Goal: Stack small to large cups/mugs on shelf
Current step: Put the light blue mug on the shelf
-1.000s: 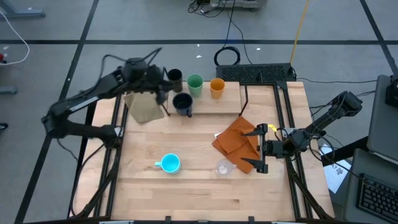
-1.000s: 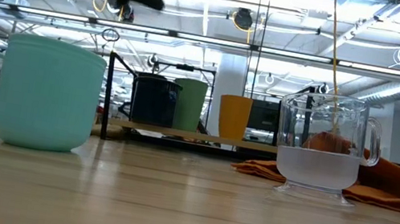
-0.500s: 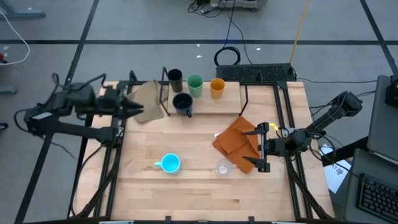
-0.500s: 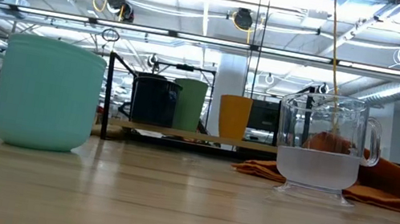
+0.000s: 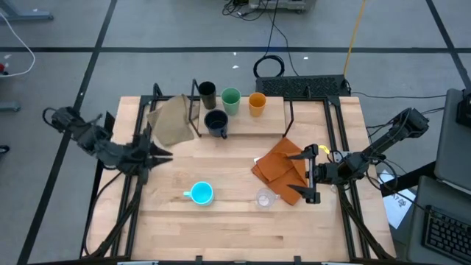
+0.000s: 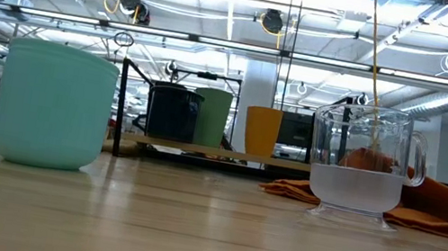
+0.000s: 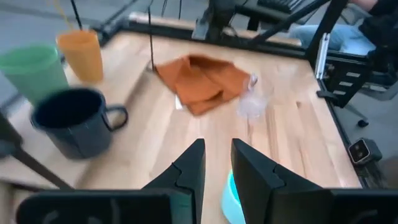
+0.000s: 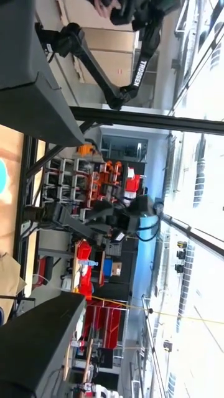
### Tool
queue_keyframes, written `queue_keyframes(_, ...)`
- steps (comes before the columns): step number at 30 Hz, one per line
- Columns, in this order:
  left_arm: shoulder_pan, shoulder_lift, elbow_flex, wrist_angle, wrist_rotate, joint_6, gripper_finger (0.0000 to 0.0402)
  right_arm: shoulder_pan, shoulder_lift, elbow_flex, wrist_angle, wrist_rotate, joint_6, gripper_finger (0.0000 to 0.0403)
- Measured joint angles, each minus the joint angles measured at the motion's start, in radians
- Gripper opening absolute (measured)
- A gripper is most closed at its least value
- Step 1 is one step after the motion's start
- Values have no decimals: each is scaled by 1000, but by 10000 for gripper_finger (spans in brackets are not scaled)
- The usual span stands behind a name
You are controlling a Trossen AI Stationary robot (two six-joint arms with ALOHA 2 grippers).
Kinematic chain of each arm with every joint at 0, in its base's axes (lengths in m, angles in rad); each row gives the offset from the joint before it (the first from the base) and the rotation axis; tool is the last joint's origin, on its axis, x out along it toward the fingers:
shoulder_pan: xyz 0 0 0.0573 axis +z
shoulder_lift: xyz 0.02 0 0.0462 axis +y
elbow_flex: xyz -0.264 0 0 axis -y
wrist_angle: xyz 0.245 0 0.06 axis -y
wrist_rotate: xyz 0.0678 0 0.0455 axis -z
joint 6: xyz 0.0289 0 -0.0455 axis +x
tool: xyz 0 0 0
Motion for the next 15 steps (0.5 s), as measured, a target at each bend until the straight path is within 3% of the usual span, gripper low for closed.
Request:
queue_keyframes(7,-7,88,-30,10,13,-140,79,0,0,0,0,0,-11,393)
queue_keyframes(15,2,275,-33,-33,247,-256,79,0,0,0,-1,-1,-42,393)
